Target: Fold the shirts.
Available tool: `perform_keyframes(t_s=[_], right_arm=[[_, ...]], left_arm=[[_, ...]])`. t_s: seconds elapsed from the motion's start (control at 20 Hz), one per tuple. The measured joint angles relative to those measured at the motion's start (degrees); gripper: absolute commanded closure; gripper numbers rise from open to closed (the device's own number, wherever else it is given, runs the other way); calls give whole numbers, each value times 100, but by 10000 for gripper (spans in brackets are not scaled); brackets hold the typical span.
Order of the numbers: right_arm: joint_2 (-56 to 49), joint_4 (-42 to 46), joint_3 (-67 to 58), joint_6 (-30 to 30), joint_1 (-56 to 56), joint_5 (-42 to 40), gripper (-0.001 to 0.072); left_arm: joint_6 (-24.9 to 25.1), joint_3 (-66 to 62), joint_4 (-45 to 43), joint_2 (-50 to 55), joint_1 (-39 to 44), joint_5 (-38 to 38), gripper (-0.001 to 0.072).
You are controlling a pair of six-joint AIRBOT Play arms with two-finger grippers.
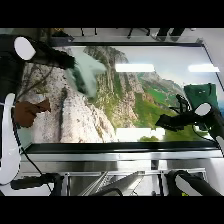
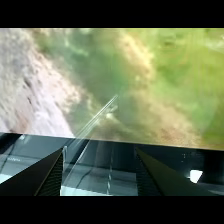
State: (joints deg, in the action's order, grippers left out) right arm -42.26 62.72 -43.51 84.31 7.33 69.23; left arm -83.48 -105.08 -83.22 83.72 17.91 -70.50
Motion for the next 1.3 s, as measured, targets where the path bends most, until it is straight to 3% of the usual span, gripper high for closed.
perform_keyframes(t_s=[0.15,0.25,0.45,0.65,0.85,1.0,1.3], right_arm=[[33,2,-31,-37,0,81,228],[42,-35,-48,-52,0,162,228],[46,-605,-63,-372,0,404,228],[33,-942,-66,-745,-2,481,227],[-219,-918,-66,-903,-2,212,228],[-706,-903,-66,-1104,-2,50,227],[-1703,-1078,-68,-1591,-85,-269,228]], left_arm=[[-284,649,199,-107,625,-87,677],[-452,1038,275,-74,940,-92,2],[-708,1314,289,39,1150,-225,4],[-807,1526,164,-74,831,-929,4],[-846,3003,323,-708,522,-1056,4],[-852,4516,706,-1287,442,-337,4],[-684,6378,2247,-1749,409,2006,5]])
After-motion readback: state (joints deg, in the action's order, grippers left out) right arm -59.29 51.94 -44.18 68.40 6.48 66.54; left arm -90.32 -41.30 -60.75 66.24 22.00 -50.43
